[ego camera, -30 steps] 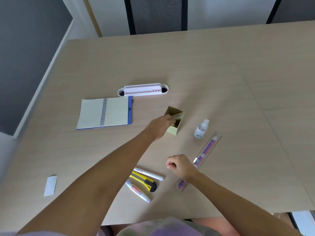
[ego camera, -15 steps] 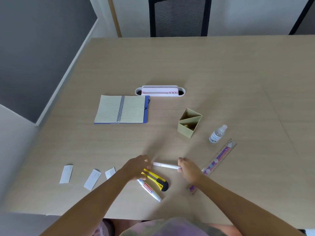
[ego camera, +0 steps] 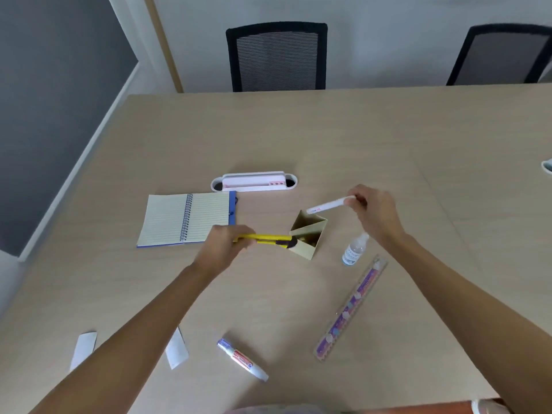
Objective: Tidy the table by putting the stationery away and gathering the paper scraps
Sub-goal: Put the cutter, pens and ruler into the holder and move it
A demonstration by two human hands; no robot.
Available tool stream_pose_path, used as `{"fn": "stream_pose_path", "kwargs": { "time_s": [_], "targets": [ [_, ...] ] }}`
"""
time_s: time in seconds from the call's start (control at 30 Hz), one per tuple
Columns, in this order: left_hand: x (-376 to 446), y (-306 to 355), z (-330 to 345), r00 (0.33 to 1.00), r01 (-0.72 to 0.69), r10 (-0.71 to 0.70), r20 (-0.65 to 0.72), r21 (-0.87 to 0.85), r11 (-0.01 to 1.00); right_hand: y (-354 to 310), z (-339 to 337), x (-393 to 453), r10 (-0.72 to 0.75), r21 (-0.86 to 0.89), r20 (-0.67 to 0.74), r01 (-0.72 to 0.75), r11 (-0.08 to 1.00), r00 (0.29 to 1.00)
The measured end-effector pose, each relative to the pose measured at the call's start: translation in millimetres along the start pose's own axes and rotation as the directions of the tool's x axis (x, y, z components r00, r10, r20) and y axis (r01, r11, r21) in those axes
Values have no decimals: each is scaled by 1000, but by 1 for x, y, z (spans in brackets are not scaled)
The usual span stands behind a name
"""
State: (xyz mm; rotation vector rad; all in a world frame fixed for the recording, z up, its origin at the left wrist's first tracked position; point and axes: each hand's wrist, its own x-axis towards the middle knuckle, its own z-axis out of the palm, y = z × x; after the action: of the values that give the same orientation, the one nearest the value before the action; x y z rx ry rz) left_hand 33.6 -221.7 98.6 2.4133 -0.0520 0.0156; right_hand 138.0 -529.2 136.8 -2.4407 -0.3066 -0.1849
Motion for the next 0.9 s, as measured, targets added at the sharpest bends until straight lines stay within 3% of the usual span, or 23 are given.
{"fn": "stream_pose_path", "kwargs": {
  "time_s": [0.1,0.37,0.5,0.6,0.67,0.77,0.83,0.9],
  "targets": [
    [49,36,-7,997,17,-15,-74,25,1000,3,22,20,-57,-97,126,70,993,990],
    [117,68,37,984,-74,16,178,319,945,12,67,36,-52,-270,371,161,949,927],
    [125,68,58,968,-92,-16,252,411,907,19,70,25,-55,-249,398,166,954,916],
    [123,71,72,960,-78,-52,275,443,893,17,53,9,-106,-105,224,132,986,969],
    [120,70,77,952,-50,-88,293,432,900,18,37,-10,-58,18,-26,58,998,998],
    [111,64,77,959,-48,-63,276,376,925,29,19,-52,294,231,-254,-237,944,921],
    [99,58,71,981,-55,-11,194,334,941,54,27,-81,548,251,-199,-498,830,813],
    [75,48,61,995,-76,51,82,344,936,80,50,-108,714,90,46,-715,694,699]
  ]
}}
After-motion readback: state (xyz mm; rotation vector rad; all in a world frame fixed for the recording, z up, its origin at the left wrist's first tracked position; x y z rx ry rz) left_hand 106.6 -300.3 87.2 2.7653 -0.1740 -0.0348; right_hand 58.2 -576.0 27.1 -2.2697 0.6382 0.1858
